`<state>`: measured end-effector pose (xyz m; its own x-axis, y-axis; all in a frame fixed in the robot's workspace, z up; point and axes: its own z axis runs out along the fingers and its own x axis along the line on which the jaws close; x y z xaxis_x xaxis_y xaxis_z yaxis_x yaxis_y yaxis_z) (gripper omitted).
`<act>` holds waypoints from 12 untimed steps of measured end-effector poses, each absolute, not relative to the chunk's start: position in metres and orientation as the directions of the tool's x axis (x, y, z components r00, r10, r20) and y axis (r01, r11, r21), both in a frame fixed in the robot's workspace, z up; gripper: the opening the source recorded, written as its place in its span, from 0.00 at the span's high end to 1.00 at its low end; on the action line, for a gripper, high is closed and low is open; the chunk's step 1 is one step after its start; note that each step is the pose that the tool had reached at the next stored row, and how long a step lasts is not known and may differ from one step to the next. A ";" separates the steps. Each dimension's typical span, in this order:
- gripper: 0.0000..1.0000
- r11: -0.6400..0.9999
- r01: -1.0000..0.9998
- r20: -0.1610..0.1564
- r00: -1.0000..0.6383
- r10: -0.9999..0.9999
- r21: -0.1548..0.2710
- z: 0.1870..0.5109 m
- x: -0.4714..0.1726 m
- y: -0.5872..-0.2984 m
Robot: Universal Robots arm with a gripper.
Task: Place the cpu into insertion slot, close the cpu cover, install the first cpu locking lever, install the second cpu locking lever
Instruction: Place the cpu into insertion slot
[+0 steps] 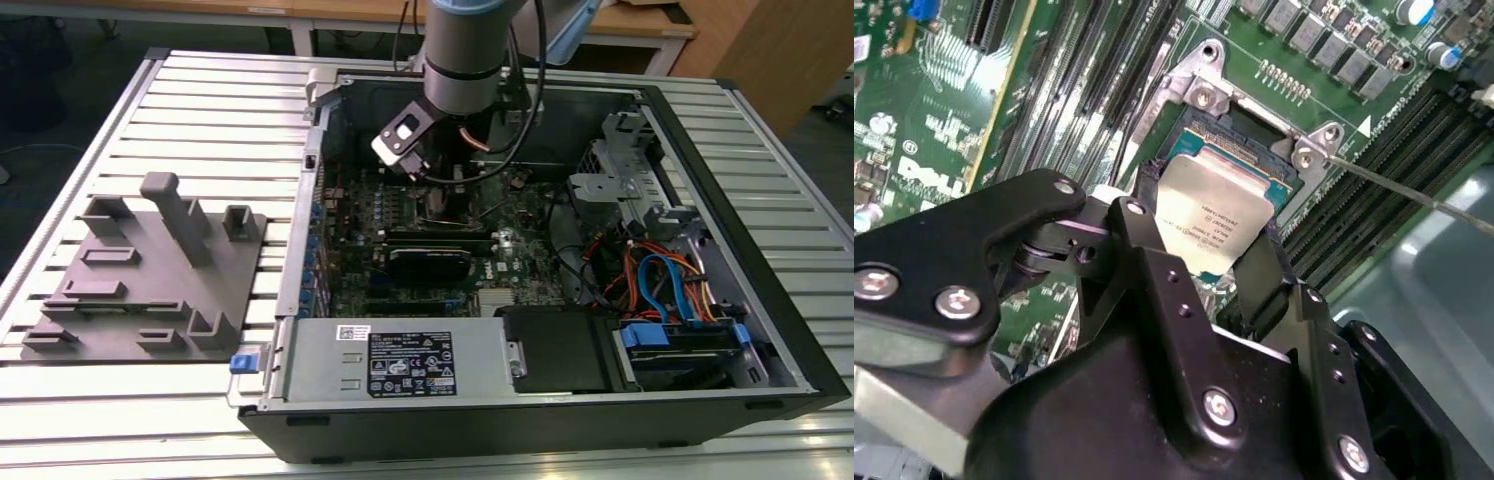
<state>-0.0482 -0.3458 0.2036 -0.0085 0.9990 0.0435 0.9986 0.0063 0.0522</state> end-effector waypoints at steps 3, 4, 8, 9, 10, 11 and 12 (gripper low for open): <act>0.46 0.004 0.999 0.043 -0.007 0.999 0.052 0.203 -0.049 -0.346; 0.46 0.003 0.999 0.043 -0.005 0.999 0.052 0.202 -0.049 -0.346; 0.46 -0.002 0.999 0.039 0.000 0.999 0.052 0.201 -0.049 -0.346; 0.46 -0.002 0.999 0.037 0.000 0.999 0.052 0.201 -0.049 -0.346; 0.46 -0.001 0.999 0.035 0.000 0.999 0.052 0.201 -0.049 -0.346; 0.46 -0.001 0.999 0.034 -0.001 0.999 0.052 0.200 -0.049 -0.346; 0.46 -0.001 0.999 0.034 0.000 0.999 0.052 0.199 -0.049 -0.346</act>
<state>-0.0489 -0.3458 0.1994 -0.0005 0.9994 0.0343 0.9986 -0.0013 0.0521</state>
